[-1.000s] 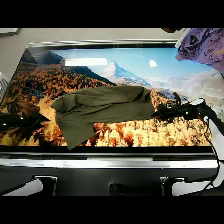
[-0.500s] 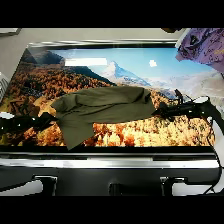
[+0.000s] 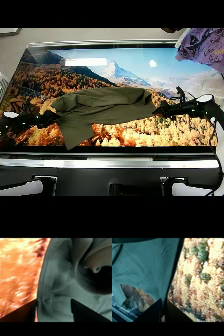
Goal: Fold the clothes and pants, and hang the long-sleeved shirts on hangers.
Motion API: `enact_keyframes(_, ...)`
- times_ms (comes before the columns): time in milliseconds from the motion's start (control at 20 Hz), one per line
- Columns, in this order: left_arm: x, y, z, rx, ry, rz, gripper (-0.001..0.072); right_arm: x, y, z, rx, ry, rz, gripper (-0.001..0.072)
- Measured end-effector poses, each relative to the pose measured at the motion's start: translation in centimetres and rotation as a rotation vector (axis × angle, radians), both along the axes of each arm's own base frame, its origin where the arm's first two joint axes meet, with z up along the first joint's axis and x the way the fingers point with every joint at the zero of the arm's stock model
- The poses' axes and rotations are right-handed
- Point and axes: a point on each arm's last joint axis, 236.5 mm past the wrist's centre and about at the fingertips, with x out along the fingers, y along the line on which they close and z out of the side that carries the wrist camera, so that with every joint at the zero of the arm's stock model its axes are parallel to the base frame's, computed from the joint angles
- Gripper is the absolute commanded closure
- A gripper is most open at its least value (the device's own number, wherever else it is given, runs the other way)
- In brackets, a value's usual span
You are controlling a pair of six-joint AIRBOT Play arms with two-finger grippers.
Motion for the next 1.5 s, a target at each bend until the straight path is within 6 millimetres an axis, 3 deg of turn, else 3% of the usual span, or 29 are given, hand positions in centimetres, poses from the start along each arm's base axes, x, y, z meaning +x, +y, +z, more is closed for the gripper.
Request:
enact_keyframes(50,-0.1,-0.2,-0.4,0.005,0.008,-0.009,0.0596,0.0,0.0,0.2,0.0,-0.003,0.002,0.0682)
enact_keyframes(100,-0.2,-0.4,-0.7,0.01,0.014,-0.019,0.0689,0.0,0.0,0.4,-0.001,-0.008,0.002,0.0682)
enact_keyframes(350,1.4,-0.6,0.5,0.024,-0.021,-0.053,0.0692,0.0,0.3,1.9,0.006,-0.044,0.013,0.0683)
enact_keyframes(450,3.9,-0.8,3.6,0.019,-0.099,-0.066,0.0692,0.6,0.5,3.7,0.006,-0.106,0.02,0.0684)
enact_keyframes(600,8.2,-0.9,10.9,0.037,-0.252,-0.092,0.0693,3.1,0.0,8.8,-0.025,-0.259,0.017,0.0684)
enact_keyframes(750,12.4,0.1,23.0,0.118,-0.482,-0.09,0.0693,6.0,-1.3,17.2,-0.112,-0.473,0.007,0.0684)
enact_keyframes(850,13.2,1.0,32.4,0.216,-0.639,-0.084,0.0693,7.1,-2.5,24.5,-0.216,-0.648,-0.006,0.0684)
enact_keyframes(950,11.7,2.0,42.1,0.335,-0.791,-0.049,0.0693,6.2,-3.3,32.0,-0.326,-0.816,-0.021,0.0684)
enact_keyframes(1000,9.9,2.6,46.7,0.399,-0.86,-0.013,0.0693,5.2,-3.6,35.7,-0.378,-0.898,-0.037,0.0684)
enact_keyframes(1100,5.0,3.8,53.4,0.516,-0.953,0.085,0.0693,1.7,-4.0,42.4,-0.486,-1.048,-0.076,0.0684)
enact_keyframes(1150,2.3,4.2,55.8,0.56,-0.991,0.135,0.0693,-0.7,-4.1,45.3,-0.543,-1.116,-0.104,0.0684)
enact_keyframes(1300,-6.0,5.0,60.3,0.671,-1.069,0.263,0.0693,-8.0,-4.8,52.0,-0.691,-1.281,-0.216,0.0684)
enact_keyframes(1400,-11.0,5.1,61.8,0.721,-1.107,0.323,0.0693,-12.2,-5.7,55.0,-0.772,-1.357,-0.308,0.0684)
enact_keyframes(1500,-14.0,5.3,62.1,0.747,-1.116,0.369,0.0693,-14.8,-6.5,56.8,-0.817,-1.399,-0.389,0.0684)
